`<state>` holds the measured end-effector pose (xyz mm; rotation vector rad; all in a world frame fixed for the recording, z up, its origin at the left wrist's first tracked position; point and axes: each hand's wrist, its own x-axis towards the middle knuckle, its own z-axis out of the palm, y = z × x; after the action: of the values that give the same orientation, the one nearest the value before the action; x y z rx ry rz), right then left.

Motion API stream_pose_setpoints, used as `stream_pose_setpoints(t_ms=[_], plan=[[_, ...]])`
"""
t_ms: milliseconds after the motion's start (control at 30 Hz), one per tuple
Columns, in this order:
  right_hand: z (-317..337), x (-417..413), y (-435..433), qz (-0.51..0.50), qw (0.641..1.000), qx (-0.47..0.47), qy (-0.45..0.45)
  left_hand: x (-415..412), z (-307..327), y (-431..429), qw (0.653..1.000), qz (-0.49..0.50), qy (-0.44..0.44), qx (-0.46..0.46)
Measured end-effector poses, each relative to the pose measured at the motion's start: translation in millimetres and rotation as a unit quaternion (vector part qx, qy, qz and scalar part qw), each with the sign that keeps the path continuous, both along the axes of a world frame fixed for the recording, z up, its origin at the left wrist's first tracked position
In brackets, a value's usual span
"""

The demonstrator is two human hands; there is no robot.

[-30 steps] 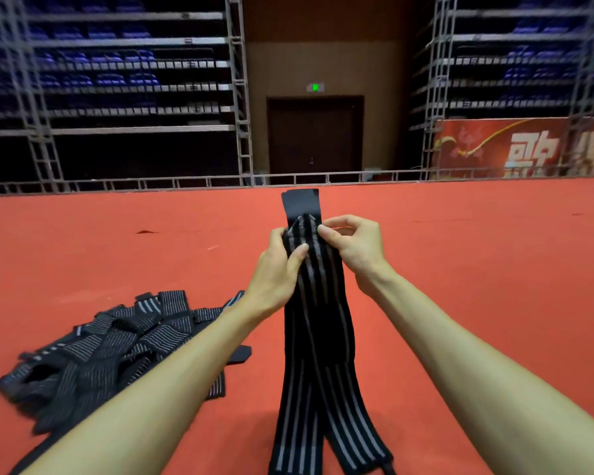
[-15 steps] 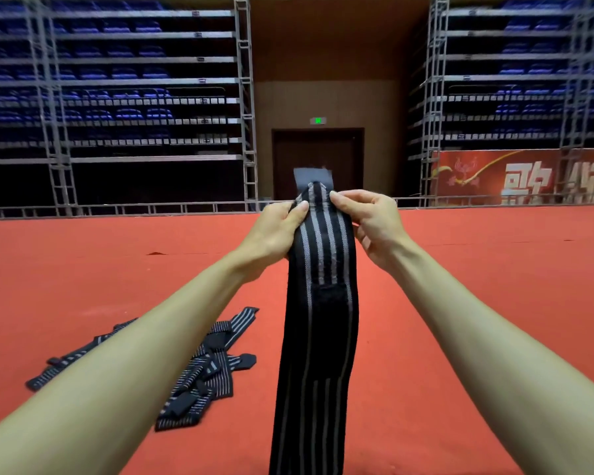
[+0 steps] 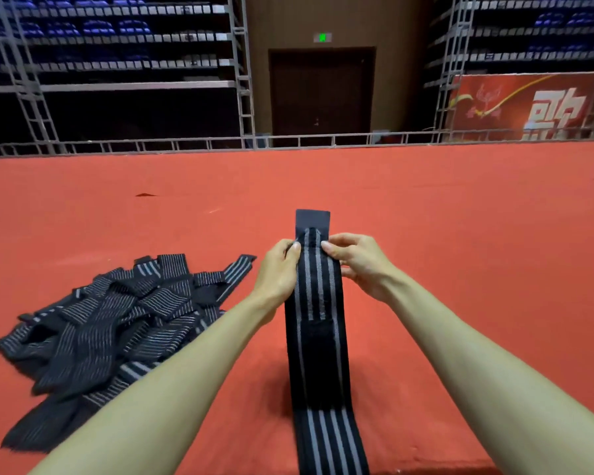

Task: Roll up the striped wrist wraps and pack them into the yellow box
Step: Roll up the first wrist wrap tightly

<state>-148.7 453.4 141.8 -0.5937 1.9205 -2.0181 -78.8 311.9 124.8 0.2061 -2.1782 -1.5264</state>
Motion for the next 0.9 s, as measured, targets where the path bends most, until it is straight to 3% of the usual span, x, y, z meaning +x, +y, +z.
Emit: stream_pose_setpoints(t_ms=[467, 900], plan=[[-179.4, -84.8, -26.9, -0.083, 0.995, -0.028, -0.037, -93.2, -164.7, -18.6, 0.998, 0.003, -0.008, 0.057], [-205.8, -93.2, -37.6, -0.069, 0.995, -0.059, -0.030, -91.3, -184.2, -36.6, 0.980, -0.073, 0.019, 0.185]])
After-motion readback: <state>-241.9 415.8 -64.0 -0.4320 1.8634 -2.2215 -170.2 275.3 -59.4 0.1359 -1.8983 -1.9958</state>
